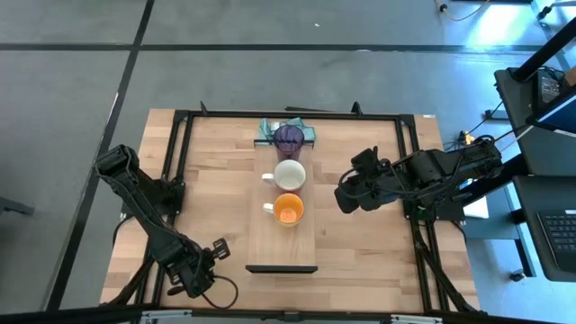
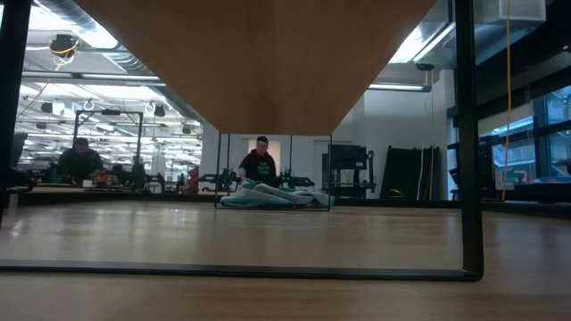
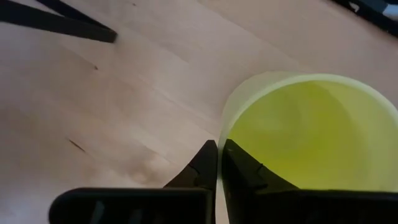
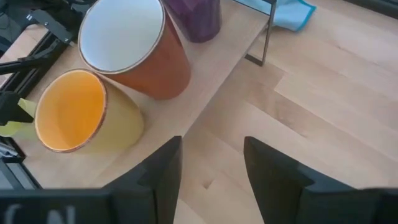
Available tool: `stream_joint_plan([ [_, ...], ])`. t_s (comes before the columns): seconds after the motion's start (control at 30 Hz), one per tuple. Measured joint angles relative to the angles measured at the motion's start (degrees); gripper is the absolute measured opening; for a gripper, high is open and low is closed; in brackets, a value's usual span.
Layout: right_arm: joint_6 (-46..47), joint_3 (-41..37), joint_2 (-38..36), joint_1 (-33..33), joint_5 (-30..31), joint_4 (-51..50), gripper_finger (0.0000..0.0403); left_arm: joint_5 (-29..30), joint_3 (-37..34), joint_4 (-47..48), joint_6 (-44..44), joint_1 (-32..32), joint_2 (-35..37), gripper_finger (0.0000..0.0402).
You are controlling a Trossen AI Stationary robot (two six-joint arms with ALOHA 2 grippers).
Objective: Stack small to large cups/mugs on shelf
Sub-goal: Put the light green cup on the shelf
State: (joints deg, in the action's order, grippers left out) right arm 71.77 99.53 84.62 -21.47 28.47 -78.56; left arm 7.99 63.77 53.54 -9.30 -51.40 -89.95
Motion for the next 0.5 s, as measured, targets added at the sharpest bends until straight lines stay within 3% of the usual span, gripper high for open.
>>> stream_joint_plan([
  [0.5,-0.2,0.0,0.0,0.8,-0.2,-0.2,0.0174,1.8,-0.1,-0.5,-2.0,0.0,-0.1,0.0045],
])
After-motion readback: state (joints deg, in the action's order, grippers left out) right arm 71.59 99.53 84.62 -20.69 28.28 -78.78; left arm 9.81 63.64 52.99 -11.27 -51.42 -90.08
